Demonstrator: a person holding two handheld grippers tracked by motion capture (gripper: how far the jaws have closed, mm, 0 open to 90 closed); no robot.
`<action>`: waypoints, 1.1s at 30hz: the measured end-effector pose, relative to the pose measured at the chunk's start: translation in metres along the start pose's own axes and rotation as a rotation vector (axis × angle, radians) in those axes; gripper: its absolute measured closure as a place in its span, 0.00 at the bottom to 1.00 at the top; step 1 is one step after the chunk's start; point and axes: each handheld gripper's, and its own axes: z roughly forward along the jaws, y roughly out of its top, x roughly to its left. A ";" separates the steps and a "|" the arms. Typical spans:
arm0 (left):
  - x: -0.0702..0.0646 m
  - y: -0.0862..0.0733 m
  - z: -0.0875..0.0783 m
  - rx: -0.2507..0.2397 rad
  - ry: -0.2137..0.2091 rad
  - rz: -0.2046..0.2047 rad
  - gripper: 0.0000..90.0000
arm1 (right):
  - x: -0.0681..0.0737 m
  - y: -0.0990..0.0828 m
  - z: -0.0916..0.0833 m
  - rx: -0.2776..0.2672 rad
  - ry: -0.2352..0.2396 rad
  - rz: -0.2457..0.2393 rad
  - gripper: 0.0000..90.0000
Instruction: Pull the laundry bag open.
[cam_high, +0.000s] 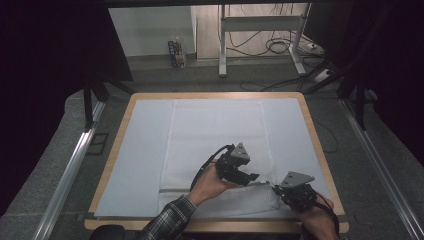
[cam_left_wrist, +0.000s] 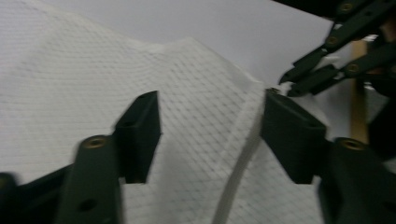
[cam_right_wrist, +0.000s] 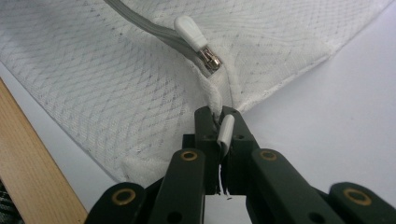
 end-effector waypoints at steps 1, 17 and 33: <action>0.000 0.000 0.001 -0.001 -0.018 -0.014 0.50 | 0.001 0.000 0.000 0.000 -0.006 -0.006 0.95; 0.003 0.001 0.018 0.028 -0.228 -0.115 0.85 | 0.006 0.002 -0.001 0.001 -0.061 -0.074 0.95; -0.003 0.004 0.027 0.071 -0.263 -0.097 0.88 | 0.007 0.002 -0.002 -0.007 -0.076 -0.089 0.95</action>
